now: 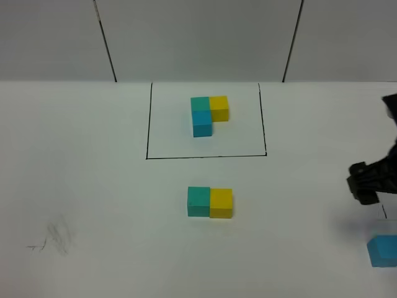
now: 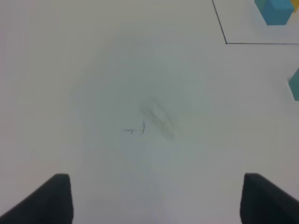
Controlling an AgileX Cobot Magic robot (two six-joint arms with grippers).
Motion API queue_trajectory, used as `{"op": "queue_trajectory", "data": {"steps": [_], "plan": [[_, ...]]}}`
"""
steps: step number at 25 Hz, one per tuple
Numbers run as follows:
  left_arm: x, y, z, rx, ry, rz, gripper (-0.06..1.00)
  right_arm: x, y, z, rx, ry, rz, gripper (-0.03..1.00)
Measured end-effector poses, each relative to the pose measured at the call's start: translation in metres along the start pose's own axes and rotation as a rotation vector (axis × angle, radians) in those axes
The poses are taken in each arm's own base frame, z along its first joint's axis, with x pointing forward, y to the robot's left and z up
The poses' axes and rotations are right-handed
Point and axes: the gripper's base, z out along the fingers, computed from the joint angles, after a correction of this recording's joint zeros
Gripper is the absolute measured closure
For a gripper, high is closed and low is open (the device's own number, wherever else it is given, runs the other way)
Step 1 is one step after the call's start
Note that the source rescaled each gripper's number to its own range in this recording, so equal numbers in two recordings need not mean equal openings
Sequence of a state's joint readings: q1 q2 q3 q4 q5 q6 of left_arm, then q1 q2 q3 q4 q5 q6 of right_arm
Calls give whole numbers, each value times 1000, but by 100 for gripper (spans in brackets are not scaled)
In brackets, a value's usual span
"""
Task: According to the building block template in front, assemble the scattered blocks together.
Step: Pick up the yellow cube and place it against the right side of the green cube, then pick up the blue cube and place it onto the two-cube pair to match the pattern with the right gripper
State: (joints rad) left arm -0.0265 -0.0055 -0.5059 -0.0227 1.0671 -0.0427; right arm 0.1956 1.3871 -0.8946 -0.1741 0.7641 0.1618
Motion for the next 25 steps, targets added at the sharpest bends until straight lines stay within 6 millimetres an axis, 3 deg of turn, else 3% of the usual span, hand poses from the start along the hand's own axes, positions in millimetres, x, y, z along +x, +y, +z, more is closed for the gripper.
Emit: {"op": "queue_trajectory", "data": {"steps": [4, 10, 16, 25], "plan": [[0, 0, 0, 0, 0, 0, 35, 28, -22, 12, 36, 63, 91, 7], [0, 0, 0, 0, 0, -1, 35, 46, -18, 31, -17, 71, 128, 9], [0, 0, 0, 0, 0, -1, 35, 59, -14, 54, -33, 113, 113, 11], [0, 0, 0, 0, 0, -1, 35, 62, -10, 88, -46, 180, 116, 15]]}}
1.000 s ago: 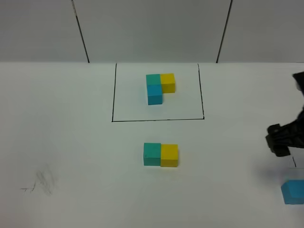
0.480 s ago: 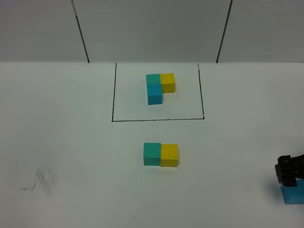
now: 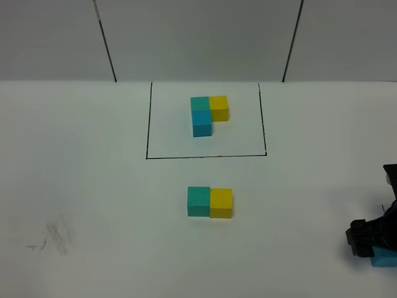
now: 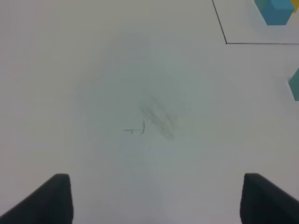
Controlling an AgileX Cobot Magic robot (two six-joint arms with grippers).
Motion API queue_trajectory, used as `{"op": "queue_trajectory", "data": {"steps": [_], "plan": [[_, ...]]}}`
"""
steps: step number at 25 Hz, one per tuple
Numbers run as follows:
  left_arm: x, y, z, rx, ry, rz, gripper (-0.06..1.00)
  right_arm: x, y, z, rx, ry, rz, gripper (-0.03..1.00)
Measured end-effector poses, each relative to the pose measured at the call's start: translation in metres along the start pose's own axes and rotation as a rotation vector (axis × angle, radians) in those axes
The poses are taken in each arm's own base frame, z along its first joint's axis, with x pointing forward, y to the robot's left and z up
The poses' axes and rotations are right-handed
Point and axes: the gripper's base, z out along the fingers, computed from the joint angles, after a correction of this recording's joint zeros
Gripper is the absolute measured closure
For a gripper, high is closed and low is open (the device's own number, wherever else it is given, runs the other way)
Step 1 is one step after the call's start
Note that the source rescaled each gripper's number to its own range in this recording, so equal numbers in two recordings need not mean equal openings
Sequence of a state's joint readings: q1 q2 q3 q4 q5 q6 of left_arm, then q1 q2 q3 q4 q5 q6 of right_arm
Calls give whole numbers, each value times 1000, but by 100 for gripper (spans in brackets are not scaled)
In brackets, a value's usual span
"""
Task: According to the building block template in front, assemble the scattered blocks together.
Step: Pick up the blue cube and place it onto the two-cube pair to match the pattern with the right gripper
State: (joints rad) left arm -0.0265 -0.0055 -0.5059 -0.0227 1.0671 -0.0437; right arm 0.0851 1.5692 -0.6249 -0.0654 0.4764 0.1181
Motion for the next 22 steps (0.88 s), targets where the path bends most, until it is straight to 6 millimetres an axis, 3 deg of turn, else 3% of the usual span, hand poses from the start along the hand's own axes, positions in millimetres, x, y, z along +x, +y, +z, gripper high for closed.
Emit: {"op": "queue_trajectory", "data": {"steps": [5, 10, 16, 22], "plan": [[0, 0, 0, 0, 0, 0, 35, 1, 1, 9, -4, 31, 9, 28], [0, 0, 0, 0, 0, 0, 35, 1, -7, 12, 0, 48, 38, 77], [0, 0, 0, 0, 0, 1, 35, 5, -10, 11, 0, 85, -51, 77], [0, 0, 0, 0, 0, 1, 35, 17, 16, -11, -41, 154, -36, 77]]}}
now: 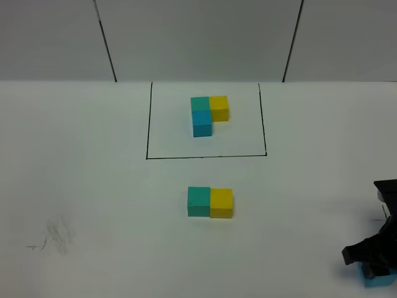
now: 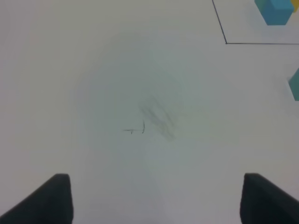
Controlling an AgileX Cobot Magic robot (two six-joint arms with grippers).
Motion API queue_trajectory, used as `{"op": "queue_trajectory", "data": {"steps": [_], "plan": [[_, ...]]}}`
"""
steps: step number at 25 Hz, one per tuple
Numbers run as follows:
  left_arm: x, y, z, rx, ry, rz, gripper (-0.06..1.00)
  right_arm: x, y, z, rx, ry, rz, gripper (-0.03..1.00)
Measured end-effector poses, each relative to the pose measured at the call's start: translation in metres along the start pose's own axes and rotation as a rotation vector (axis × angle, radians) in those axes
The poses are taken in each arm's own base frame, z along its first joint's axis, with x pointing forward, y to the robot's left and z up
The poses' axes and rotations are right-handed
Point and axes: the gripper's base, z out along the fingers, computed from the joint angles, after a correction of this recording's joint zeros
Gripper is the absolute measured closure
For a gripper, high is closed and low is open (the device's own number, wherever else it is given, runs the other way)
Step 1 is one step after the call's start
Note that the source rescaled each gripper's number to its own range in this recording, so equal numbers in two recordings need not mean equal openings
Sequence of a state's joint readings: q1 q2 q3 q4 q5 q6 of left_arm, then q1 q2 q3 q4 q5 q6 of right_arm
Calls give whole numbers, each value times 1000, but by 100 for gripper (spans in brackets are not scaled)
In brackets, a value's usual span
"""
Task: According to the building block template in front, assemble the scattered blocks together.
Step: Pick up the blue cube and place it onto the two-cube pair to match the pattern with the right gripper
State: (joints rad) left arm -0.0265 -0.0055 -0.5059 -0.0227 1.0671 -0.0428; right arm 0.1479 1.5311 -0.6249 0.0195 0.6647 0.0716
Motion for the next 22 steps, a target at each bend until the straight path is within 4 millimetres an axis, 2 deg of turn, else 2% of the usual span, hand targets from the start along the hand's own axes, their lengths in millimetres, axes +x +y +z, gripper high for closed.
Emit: {"op": "queue_trajectory", "data": {"steps": [5, 9, 14, 17, 20, 22], "plan": [[0, 0, 0, 0, 0, 0, 35, 9, 45, -22, -93, -87, -27, 77], [0, 0, 0, 0, 0, 0, 35, 20, 84, -26, -174, -116, -33, 77], [0, 0, 0, 0, 0, 0, 35, 34, 122, -31, -221, -123, -23, 77], [0, 0, 0, 0, 0, 0, 35, 34, 145, -36, -201, -130, 3, 77], [0, 0, 0, 0, 0, 0, 35, 27, 166, -34, -126, -116, 117, 77], [0, 0, 0, 0, 0, 0, 35, 21, 180, -32, -75, -128, 133, 77]]}}
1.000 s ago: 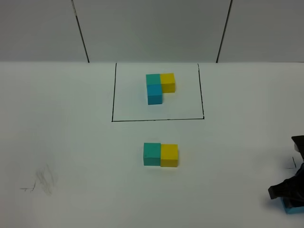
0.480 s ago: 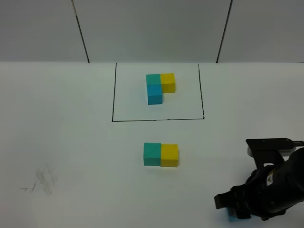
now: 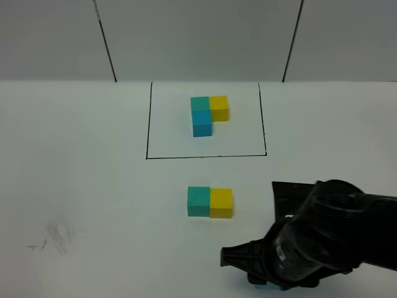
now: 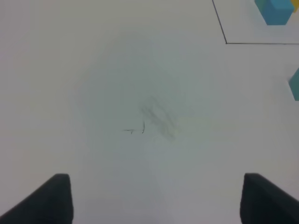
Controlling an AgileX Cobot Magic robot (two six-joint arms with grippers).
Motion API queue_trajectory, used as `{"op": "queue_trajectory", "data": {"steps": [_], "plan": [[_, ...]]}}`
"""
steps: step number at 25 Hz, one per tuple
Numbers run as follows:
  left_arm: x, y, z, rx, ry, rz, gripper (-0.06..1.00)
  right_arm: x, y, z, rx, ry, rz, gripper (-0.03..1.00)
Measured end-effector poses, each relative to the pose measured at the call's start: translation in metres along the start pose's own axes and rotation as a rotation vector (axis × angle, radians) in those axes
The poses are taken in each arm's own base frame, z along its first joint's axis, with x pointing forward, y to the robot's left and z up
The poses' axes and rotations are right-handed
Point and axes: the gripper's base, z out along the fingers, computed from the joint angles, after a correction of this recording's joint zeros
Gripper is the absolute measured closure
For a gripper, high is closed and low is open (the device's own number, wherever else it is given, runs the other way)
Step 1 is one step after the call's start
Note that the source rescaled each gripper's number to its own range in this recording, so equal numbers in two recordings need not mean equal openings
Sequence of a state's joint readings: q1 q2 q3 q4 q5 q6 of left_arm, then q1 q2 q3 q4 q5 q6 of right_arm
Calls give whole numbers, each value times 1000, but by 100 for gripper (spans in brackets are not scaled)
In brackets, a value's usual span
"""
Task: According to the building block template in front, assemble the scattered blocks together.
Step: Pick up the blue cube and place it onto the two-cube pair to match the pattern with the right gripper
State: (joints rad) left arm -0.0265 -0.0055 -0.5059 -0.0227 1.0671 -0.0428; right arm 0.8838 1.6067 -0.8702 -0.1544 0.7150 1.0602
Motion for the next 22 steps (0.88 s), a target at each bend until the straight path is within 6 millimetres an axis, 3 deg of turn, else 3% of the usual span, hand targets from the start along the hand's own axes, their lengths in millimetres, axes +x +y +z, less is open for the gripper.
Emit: {"op": "queue_trajectory", "data": {"steps": [9, 22], "plan": [[0, 0, 0, 0, 0, 1, 35, -8, 65, 17, -19, -24, -56, 77], [0, 0, 0, 0, 0, 1, 35, -29, 116, 48, 10, 24, -86, 77]]}}
